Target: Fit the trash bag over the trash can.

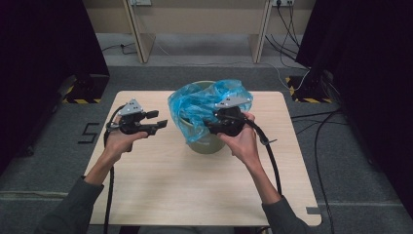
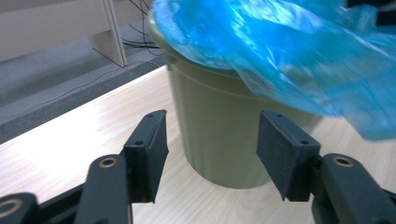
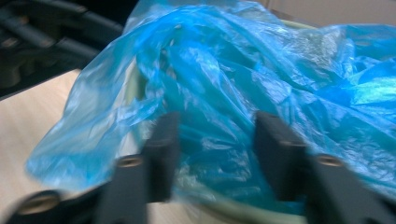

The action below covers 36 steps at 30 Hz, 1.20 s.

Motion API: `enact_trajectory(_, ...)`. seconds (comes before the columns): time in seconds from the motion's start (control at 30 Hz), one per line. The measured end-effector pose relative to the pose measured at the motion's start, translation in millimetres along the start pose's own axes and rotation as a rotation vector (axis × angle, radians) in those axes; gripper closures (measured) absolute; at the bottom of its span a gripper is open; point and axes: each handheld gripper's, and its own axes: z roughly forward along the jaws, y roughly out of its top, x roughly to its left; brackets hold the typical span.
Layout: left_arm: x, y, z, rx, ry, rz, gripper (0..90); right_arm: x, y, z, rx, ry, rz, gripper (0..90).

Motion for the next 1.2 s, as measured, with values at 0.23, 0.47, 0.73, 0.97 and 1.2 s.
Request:
enact_trajectory(0.23, 9.2, 6.2, 0.5, -0.016, 0.008, -0.035, 40.6, 1.5, -6.6, -16.1, -0.015, 0.038, -0.08, 88.0)
enact_trajectory(0.47, 12.9, 28.0, -1.9, -0.041, 0.011, -0.038, 40.0, 0.8, -24.5, -37.7, -0.013, 0.043, -0.127, 89.4)
enact_trajectory(0.73, 8.3, 68.6, 12.8, -0.034, -0.02, -0.054, 33.9, -8.3, -57.6, -42.9, 0.021, 0.038, -0.119, 89.3)
enact_trajectory(0.97, -1.1, 98.1, 32.2, -0.011, -0.058, -0.064, 29.1, -10.8, -68.6, -39.0, 0.025, 0.034, -0.112, 88.4)
enact_trajectory(1.2, -25.8, 114.5, 64.2, 0.069, -0.124, -0.009, 27.4, -11.2, -70.7, -36.3, 0.039, 0.012, -0.136, 88.4)
